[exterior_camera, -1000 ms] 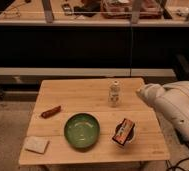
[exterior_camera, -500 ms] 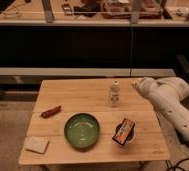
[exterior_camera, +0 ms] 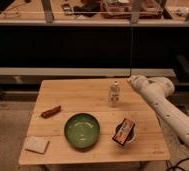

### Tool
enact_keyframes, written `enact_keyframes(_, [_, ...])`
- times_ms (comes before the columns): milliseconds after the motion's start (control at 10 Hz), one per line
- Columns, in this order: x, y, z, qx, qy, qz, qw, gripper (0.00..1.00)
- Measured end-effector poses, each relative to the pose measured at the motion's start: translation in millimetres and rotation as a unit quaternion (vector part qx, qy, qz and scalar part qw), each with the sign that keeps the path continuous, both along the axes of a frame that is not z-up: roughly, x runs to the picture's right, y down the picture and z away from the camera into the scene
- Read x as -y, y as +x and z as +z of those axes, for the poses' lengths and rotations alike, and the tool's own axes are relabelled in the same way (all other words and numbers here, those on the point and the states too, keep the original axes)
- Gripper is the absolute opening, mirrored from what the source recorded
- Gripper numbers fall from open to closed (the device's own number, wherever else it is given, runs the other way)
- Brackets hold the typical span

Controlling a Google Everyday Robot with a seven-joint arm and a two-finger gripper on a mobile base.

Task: Knock the bottle over

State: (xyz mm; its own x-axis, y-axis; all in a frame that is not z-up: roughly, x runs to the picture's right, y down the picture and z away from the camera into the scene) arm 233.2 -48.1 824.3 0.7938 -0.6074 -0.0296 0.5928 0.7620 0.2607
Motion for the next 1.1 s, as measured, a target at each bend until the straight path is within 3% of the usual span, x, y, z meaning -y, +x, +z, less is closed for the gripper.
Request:
enact_keyframes(100, [3.6,4.5,12.7,-0.003,-0.001,0.003,1.0,0.25])
enact_keyframes(500, [20.7,-5.5,30.7,0.01,0.003,0.0,0.9999,0.25])
enact_keyframes(800, [18.7,-16.3,44.3,0.025,-0.002,-0.01,0.9996,0.25])
enact_keyframes(1100, [17.6,-6.4,55.1,0.018,-0.004,-0.008,0.9998,0.25])
